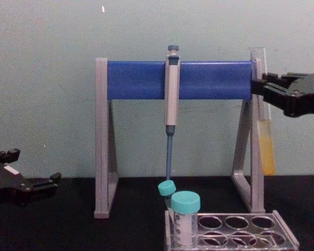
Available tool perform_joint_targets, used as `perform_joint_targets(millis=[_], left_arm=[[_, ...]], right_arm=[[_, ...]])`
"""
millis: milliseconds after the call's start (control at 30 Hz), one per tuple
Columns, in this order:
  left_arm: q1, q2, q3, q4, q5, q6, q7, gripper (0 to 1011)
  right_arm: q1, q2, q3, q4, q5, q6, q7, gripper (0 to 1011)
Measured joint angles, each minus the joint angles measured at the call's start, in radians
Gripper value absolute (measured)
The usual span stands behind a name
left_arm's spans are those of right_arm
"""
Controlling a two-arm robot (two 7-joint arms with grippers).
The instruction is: Pick up the test tube from the test tube rack, shake it, then place it back into the test tube rack.
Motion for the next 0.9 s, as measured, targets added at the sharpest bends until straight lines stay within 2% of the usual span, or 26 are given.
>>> perform_joint_targets(millis=[67,100,200,333,433,500,600,733,900], left_arm=[[0.0,0.0,0.0,0.0,0.0,0.0,0.0,1001],[0.0,0.0,0.0,0.0,0.0,0.0,0.0,1001],[0.0,0.0,0.0,0.0,0.0,0.0,0.0,1001],[0.0,0.0,0.0,0.0,0.0,0.0,0.0,1001],[0.0,0.0,0.0,0.0,0.0,0.0,0.0,1001],[0.0,0.0,0.0,0.0,0.0,0.0,0.0,1002],[0.0,0.0,0.0,0.0,0.0,0.0,0.0,1001],[0.0,0.0,0.0,0.0,0.0,0.0,0.0,1001],[0.0,0.0,0.0,0.0,0.0,0.0,0.0,1001]], right_arm=[[0.005,-0.02,0.002,0.017,-0.001,-0.012,-0.003,220],[0.009,-0.037,0.005,0.031,0.005,-0.022,-0.001,220],[0.014,-0.06,0.009,0.05,0.027,-0.029,0.015,221],[0.019,-0.097,0.024,0.076,0.106,-0.022,0.085,220],[0.019,-0.107,0.032,0.083,0.162,-0.003,0.137,220],[0.019,-0.105,0.034,0.084,0.204,0.016,0.179,220],[0.019,-0.094,0.034,0.082,0.238,0.036,0.212,220],[0.017,-0.059,0.025,0.069,0.286,0.071,0.266,220],[0.007,-0.012,0.015,0.045,0.291,0.084,0.286,220]])
